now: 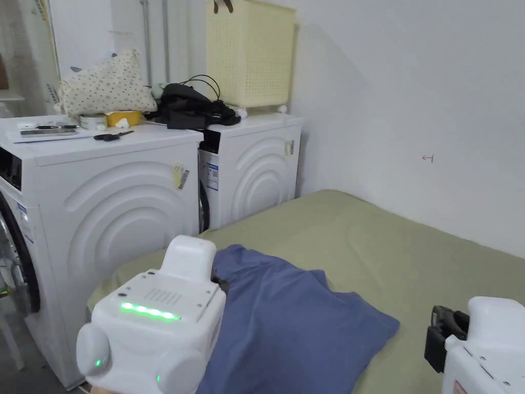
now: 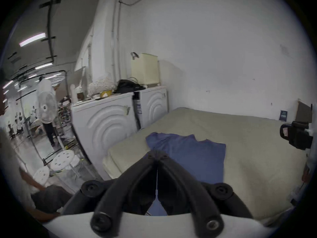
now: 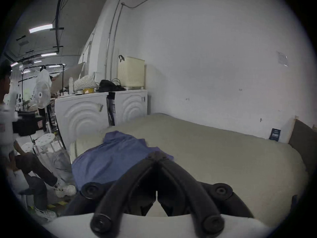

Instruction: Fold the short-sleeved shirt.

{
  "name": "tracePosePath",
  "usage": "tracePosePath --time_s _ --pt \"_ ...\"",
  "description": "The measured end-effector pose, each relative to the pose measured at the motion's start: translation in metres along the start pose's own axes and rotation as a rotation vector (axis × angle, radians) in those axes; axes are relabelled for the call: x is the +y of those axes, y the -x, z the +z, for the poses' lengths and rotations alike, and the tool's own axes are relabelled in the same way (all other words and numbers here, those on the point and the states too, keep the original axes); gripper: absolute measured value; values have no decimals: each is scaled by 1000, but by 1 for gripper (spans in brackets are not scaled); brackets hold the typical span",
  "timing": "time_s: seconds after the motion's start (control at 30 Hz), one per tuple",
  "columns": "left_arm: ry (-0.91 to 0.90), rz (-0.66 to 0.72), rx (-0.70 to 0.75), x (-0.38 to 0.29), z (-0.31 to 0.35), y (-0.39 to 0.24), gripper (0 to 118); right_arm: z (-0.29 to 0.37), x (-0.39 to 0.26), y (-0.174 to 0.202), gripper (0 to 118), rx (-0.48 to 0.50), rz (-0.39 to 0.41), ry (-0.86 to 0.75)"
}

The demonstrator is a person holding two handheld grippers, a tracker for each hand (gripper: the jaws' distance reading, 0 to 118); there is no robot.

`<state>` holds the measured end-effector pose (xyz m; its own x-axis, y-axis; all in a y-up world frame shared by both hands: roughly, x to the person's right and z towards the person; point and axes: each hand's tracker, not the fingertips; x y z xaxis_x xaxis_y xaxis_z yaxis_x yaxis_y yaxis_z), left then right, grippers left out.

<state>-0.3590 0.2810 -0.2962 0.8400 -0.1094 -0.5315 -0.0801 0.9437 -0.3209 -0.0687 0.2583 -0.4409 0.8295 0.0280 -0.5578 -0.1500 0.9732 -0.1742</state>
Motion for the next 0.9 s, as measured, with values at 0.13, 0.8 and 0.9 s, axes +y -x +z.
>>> tracePosePath --time_s 0.13,0.8,0.9 --pt "107 -61 -179 30 -76 -32 0 11 -12 -41 1 -77 -10 45" --pt "909 -136 -422 -39 -429 -199 103 23 -118 -157 2 -279 -123 431" --pt "979 -89 -380 -25 -408 -194 53 22 -126 -157 2 -255 -147 443"
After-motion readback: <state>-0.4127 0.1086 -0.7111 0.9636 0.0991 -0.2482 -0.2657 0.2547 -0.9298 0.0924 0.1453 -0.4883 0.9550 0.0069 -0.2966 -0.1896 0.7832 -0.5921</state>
